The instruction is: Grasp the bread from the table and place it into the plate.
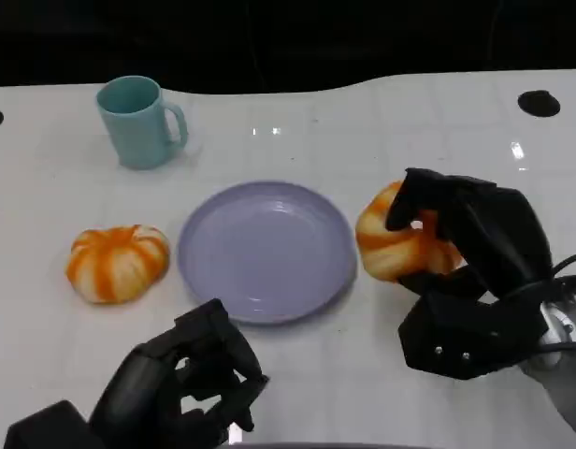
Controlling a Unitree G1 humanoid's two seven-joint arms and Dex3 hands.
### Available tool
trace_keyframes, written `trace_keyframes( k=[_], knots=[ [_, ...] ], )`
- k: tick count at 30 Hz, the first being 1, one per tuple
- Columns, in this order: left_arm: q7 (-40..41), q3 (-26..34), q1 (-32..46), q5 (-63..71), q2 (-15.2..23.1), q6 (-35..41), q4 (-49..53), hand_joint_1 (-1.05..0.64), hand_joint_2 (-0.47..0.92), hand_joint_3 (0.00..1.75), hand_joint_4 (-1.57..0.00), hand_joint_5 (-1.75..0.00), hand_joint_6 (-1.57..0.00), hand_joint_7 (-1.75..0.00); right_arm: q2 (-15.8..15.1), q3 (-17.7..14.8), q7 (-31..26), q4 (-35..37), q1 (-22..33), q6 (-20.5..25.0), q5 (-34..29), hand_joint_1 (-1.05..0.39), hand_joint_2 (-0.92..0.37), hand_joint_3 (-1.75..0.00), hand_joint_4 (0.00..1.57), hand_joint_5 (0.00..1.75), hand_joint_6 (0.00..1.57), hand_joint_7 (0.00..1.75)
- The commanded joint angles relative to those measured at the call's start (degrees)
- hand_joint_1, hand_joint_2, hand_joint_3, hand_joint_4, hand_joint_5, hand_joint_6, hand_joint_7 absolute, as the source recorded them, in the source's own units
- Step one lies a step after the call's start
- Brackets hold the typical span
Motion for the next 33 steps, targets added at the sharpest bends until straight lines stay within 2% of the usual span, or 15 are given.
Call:
trace_keyframes(
  k=[1, 13, 19, 21, 22, 23, 25, 27, 29, 31, 33],
  knots=[
    [0.38, -0.29, 0.75, 0.20, 0.22, -0.17, -0.11, -0.54, 0.92, 0.41, -0.63, -1.75, -0.44, -1.74, 2.17, 1.12, 2.46, -0.85, -3.31, 0.47, -0.05, -0.13, -0.23, -1.45, 1.00, 1.75, 0.76, 1.74],
    [0.50, -1.18, 0.89, 1.16, -0.02, -1.09, 0.27, -0.53, 0.92, 0.42, -0.64, -1.75, -0.43, -1.74, 9.02, 4.75, 2.14, 13.00, -13.30, -0.95, -0.63, -0.12, -0.23, -1.44, 1.00, 1.75, 0.76, 1.75],
    [0.10, -1.25, 1.19, -0.10, -0.09, -0.29, -0.24, -0.54, 0.92, 0.40, -0.63, -1.75, -0.43, -1.73, 12.07, 3.98, 2.56, 22.88, -17.85, -4.10, 2.68, -0.12, -0.26, -1.44, 0.94, 1.75, 0.76, 1.70],
    [0.33, -1.35, 1.15, 0.23, -0.08, -0.55, -0.09, -0.54, 0.92, 0.40, -0.63, -1.75, -0.43, -1.73, 13.09, 3.34, 4.43, 25.16, -18.98, -3.78, 4.54, -0.13, -0.31, -1.39, 0.88, 1.75, 0.76, 1.53],
    [0.49, -1.42, 1.08, 0.76, -0.02, -1.01, 0.10, -0.53, 0.92, 0.40, -0.63, -1.75, -0.43, -1.73, 13.51, 3.01, 5.73, 25.97, -19.35, -3.61, 5.63, -0.13, -0.35, -1.34, 0.81, 1.75, 0.75, 1.37],
    [0.53, -1.46, 0.99, 1.12, 0.03, -1.54, 0.38, -0.53, 0.92, 0.40, -0.63, -1.75, -0.43, -1.74, 13.79, 2.73, 7.39, 26.45, -19.63, -3.34, 6.71, -0.13, -0.43, -1.22, 0.66, 1.56, 0.70, 1.09],
    [0.54, -1.47, 0.93, 1.40, 0.07, -1.89, 0.58, -0.53, 0.92, 0.41, -0.63, -1.75, -0.43, -1.74, 13.96, 2.52, 10.82, 27.00, -20.04, -3.04, 8.26, -0.16, -0.54, -1.02, 0.53, 1.18, 0.64, 0.68],
    [0.52, -1.49, 0.93, 1.30, -0.04, -1.85, 0.53, -0.53, 0.92, 0.41, -0.63, -1.75, -0.43, -1.73, 13.22, 3.54, 13.54, 27.26, -20.29, -3.51, 7.82, -0.26, -0.73, -0.63, 0.37, 0.73, 0.51, 0.32],
    [0.37, -1.48, 0.97, 0.83, -0.14, -1.52, 0.39, -0.53, 0.92, 0.41, -0.64, -1.75, -0.44, -1.73, 12.55, 4.53, 15.53, 26.41, -20.06, -2.97, 6.79, -0.40, -0.88, -0.34, 0.19, 0.48, 0.37, 0.12],
    [0.12, -1.43, 1.11, -0.08, -0.29, -0.90, 0.12, -0.53, 0.92, 0.40, -0.64, -1.75, -0.44, -1.73, 11.75, 5.70, 16.88, 24.86, -19.47, -2.28, 5.46, -0.50, -0.91, -0.30, 0.06, 0.42, 0.30, 0.05],
    [0.13, -1.44, 1.24, -0.49, -0.30, -0.49, -0.13, -0.53, 0.92, 0.40, -0.64, -1.75, -0.44, -1.74, 11.18, 6.30, 18.03, 23.42, -18.85, -1.78, 4.85, -0.57, -0.92, -0.32, 0.01, 0.37, 0.25, 0.01]
  ],
)
